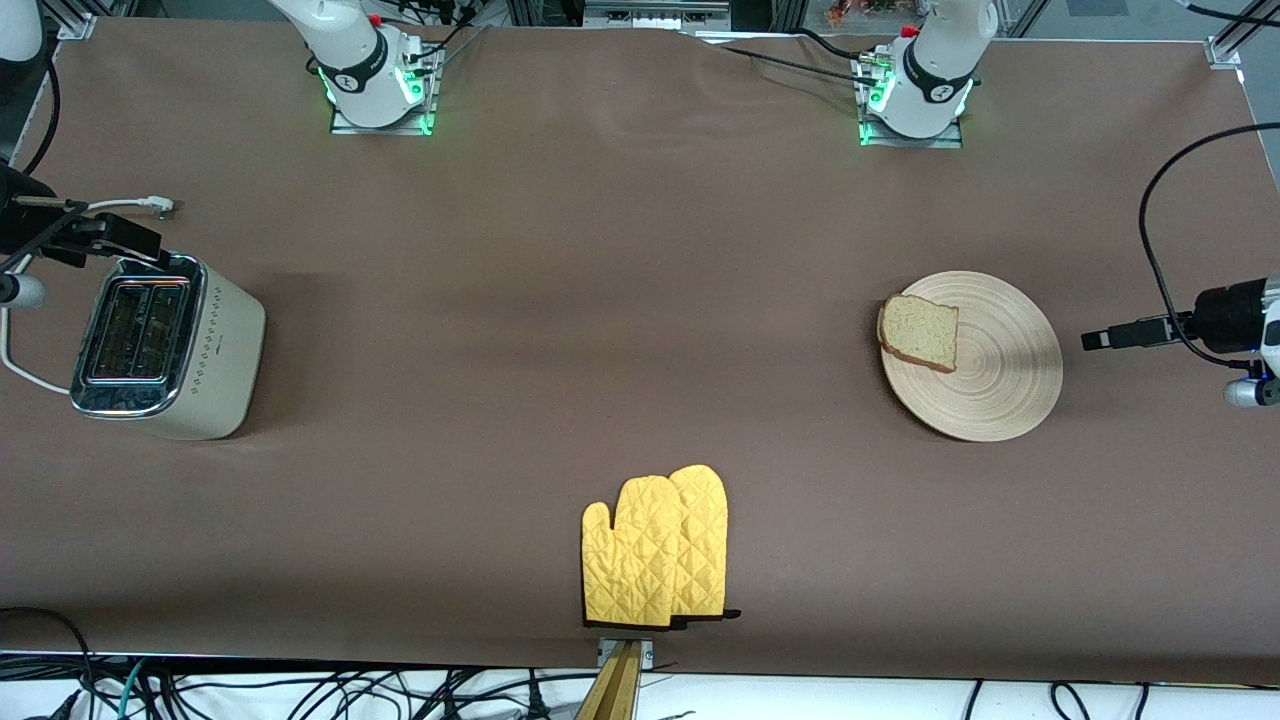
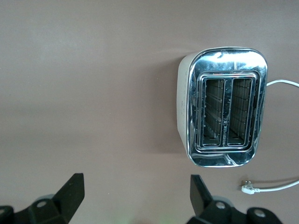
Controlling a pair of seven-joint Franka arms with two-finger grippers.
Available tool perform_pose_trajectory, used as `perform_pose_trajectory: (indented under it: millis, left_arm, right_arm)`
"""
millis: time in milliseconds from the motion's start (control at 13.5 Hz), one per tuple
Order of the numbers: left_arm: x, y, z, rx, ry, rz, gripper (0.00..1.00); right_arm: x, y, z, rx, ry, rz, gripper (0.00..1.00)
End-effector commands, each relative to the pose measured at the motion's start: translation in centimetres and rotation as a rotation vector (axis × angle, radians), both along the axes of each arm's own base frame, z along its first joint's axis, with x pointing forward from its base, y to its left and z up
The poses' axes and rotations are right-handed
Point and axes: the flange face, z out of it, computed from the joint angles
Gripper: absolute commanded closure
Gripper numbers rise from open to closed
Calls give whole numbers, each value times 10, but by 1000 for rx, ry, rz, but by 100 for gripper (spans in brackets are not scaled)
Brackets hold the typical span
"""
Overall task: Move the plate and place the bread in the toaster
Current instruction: 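Lower the left gripper to the rim of the wooden plate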
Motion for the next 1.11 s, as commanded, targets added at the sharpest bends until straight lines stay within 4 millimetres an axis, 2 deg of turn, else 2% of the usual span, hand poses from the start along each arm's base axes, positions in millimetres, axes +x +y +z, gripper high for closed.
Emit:
perform_pose_trajectory:
  millis: [0,297,371,594,1040]
  left_arm:
    - [-3,45,-45,-133,-70,-70,0]
    - [-31,103,-149,-357,-174,-71,0]
    - [-40,114,-169,-400,-198,-48,0]
    - [-52,119,-208,-447,-212,-73,0]
    - [-63,114,-248,-511,-198,-83,0]
  right_arm:
    - [2,-2,6,11,-9,-7,0]
    - [2,-2,5,10,-7,-7,0]
    - [2,-2,6,11,-9,-7,0]
    - [2,-2,6,11,-9,-7,0]
    - [2,-2,5,10,-7,-7,0]
